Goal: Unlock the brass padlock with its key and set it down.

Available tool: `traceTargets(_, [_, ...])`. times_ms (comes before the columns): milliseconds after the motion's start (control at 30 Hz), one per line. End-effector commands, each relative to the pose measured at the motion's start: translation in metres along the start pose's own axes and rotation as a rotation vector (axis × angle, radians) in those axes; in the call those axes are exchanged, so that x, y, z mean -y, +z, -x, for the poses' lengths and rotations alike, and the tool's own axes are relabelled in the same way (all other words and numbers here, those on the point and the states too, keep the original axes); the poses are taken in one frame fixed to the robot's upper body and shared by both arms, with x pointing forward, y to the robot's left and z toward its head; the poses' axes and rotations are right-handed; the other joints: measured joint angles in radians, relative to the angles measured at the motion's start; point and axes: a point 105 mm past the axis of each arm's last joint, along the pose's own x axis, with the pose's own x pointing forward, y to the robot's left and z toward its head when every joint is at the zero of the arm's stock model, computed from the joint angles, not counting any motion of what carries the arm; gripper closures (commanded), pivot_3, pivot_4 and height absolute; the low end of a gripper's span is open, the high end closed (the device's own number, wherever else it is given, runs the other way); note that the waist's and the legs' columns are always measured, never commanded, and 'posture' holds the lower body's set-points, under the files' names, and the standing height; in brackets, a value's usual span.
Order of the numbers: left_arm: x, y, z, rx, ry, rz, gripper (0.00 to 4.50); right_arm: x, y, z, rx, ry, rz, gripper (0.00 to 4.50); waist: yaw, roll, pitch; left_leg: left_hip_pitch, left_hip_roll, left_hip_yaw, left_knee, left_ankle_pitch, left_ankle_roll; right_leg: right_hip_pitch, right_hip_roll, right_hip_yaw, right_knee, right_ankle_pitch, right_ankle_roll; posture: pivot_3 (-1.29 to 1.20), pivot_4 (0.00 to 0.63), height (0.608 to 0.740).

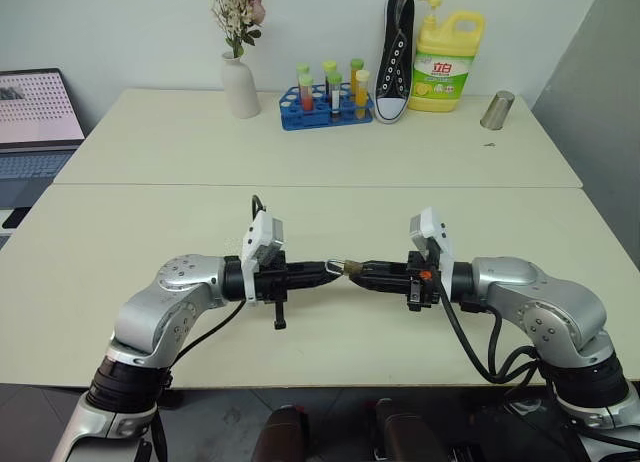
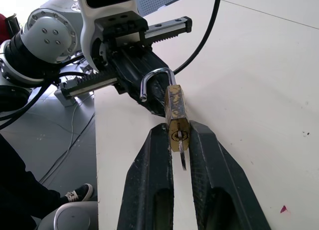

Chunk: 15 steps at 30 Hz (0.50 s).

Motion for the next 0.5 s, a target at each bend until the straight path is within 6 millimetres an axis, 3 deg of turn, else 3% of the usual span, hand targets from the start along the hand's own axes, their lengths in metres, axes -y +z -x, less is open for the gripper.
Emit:
traceTargets(33, [0.009, 0.017, 0.0, 0.048, -0.039, -0.005, 4.5, -0.003, 0.006, 0.001, 0.024, 0.009, 0.036, 4.37, 0.0, 0.0, 0.0, 0.0, 0.0, 0.0, 0.0, 0.0, 0.0, 0.0, 0.0, 0.0, 0.0, 0.0, 0.0, 0.0, 0.15, 0.74])
traceTargets(500, [0.006, 0.028, -0.005, 0.094, -0.015, 0.027, 4.5, -0.004, 0.005, 0.0, 0.021, 0.015, 0.035, 4.37, 0.0, 0.0, 0.0, 0.0, 0.0, 0.0, 0.0, 0.0, 0.0, 0.0, 0.0, 0.0, 0.0, 0.0, 0.0, 0.0, 0.15, 0.74])
